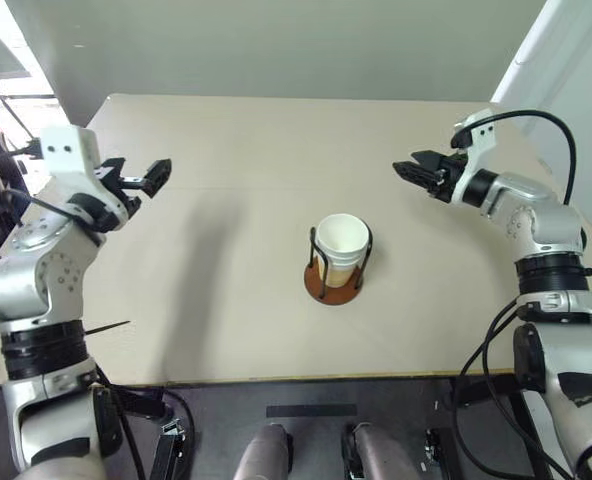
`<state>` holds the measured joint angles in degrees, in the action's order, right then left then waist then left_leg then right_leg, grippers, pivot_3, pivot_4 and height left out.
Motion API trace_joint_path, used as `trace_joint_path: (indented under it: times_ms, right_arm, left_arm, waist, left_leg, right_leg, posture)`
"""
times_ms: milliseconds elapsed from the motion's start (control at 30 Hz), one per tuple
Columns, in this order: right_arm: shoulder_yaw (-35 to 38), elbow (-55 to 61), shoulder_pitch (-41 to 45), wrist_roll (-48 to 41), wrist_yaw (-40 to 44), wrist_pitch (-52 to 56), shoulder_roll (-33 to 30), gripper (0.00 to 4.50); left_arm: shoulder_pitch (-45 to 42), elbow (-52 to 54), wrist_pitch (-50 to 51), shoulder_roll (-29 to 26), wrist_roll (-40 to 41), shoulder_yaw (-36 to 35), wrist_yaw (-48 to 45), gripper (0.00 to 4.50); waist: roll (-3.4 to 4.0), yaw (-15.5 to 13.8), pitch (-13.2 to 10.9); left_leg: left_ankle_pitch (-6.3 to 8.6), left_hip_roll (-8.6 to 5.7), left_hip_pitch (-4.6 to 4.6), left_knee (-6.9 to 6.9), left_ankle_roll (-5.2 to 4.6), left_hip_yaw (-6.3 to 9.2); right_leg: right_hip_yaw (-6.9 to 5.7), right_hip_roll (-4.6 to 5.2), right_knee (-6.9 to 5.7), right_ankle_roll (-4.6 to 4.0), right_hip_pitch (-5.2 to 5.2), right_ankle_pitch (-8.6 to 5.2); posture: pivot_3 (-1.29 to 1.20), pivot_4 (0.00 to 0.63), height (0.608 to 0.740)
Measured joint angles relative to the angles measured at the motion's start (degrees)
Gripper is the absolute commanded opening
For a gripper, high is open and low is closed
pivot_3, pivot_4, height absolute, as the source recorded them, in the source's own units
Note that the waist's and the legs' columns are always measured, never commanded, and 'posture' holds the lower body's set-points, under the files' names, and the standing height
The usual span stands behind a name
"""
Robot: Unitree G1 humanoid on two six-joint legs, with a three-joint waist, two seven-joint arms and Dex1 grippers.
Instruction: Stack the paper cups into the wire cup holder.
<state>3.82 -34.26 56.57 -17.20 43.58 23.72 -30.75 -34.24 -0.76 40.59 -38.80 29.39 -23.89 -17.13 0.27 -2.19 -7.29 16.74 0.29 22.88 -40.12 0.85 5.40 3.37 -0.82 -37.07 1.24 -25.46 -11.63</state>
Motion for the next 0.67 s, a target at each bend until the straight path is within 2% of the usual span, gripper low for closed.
trace_joint_path:
  times_ms: [433, 667]
  right_arm:
    - [3.20, -7.09, -2.25, 4.68, -7.04, -11.68, -1.83, 2.74]
    - [3.02, -8.74, -2.53, 6.29, -7.15, -14.37, -1.84, 2.74]
  left_arm:
    - [0.53, -2.13, -4.42, 0.84, -3.14, 2.93, -2.09, 4.31]
    - [-3.76, -4.82, -6.28, 3.12, -2.12, 3.63, -4.55, 4.31]
  waist:
    - [0.00, 0.40, 0.00]
    - [0.00, 0.44, 0.00]
  left_leg:
    - [-0.52, 0.08, -0.03, 0.10, 0.13, 0.00]
    - [-0.37, 0.07, -0.03, 0.10, -0.22, 0.00]
  right_leg:
    - [-0.01, -0.03, 0.02, -0.32, -0.04, 0.80]
    - [0.01, -0.02, 0.09, -0.36, -0.04, 1.14]
  posture:
    - [0.00, 0.150, 0.740]
    - [0.00, 0.150, 0.740]
